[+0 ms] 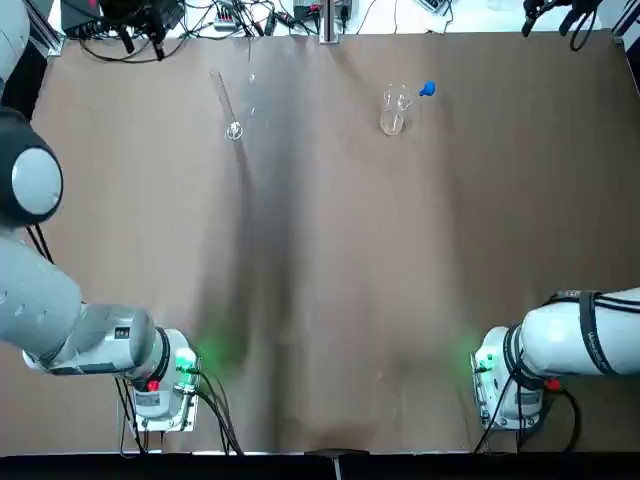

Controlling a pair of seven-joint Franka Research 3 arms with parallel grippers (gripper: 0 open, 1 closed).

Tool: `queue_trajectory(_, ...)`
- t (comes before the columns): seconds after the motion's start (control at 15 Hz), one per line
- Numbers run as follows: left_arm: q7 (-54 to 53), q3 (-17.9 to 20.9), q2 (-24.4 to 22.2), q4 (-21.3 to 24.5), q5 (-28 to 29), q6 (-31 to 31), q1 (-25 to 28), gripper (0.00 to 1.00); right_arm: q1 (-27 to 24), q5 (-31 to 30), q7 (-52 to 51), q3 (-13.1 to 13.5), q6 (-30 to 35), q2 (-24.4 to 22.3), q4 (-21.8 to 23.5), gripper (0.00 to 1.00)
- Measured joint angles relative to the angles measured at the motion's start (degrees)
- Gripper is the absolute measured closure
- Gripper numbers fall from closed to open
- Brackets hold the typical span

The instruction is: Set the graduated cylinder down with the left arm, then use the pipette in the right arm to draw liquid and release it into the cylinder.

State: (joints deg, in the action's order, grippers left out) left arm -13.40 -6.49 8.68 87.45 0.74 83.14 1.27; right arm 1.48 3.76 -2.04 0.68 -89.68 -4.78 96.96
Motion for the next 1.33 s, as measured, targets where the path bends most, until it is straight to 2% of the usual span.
queue_trajectory(0.13,-8.7,0.1,2.3,0.1,0.0,1.8,2.9,0.0,-2.4,4.3,-0.3,0.1,-1.9,1.7,0.4,0.0)
queue_trajectory(0.2,-15.4,0.1,5.6,0.2,0.0,4.3,4.3,0.0,-1.7,7.2,-0.4,-0.3,-4.4,4.3,0.4,0.0)
queue_trajectory(0.47,-28.7,0.0,11.8,0.2,-1.3,9.8,7.8,0.0,3.2,11.1,0.0,-1.2,-9.9,9.8,0.6,0.0)
queue_trajectory(0.6,-34.2,-0.1,14.3,0.2,-6.3,12.2,11.2,0.0,4.6,14.1,0.0,-1.3,-11.5,12.4,0.7,0.01)
queue_trajectory(0.73,-44.4,-0.3,17.2,0.0,-12.6,15.3,15.3,0.0,4.8,15.9,-0.6,-1.2,-14.8,14.0,1.3,0.03)
queue_trajectory(0.93,-57.7,-0.6,21.1,-0.3,-18.8,17.4,19.8,0.0,4.2,18.1,-7.6,-0.9,-19.2,15.3,3.8,0.05)
queue_trajectory(1.0,-61.2,-0.7,22.3,-0.3,-21.0,17.5,20.8,0.0,4.0,20.1,-9.5,-0.8,-20.2,15.9,4.7,0.11)
queue_trajectory(1.07,-64.3,-0.8,23.5,-0.3,-23.1,17.6,21.4,0.0,4.0,21.4,-10.6,-0.7,-20.8,16.6,5.5,0.11)
queue_trajectory(1.13,-66.7,-0.8,24.6,-0.4,-24.5,17.6,21.6,0.0,4.0,22.2,-11.2,-0.7,-21.5,17.4,6.1,0.16)
queue_trajectory(1.33,-76.1,-1.0,28.2,-0.4,-30.4,17.6,21.4,0.0,4.0,25.0,-12.2,-0.7,-24.3,19.7,6.5,0.18)
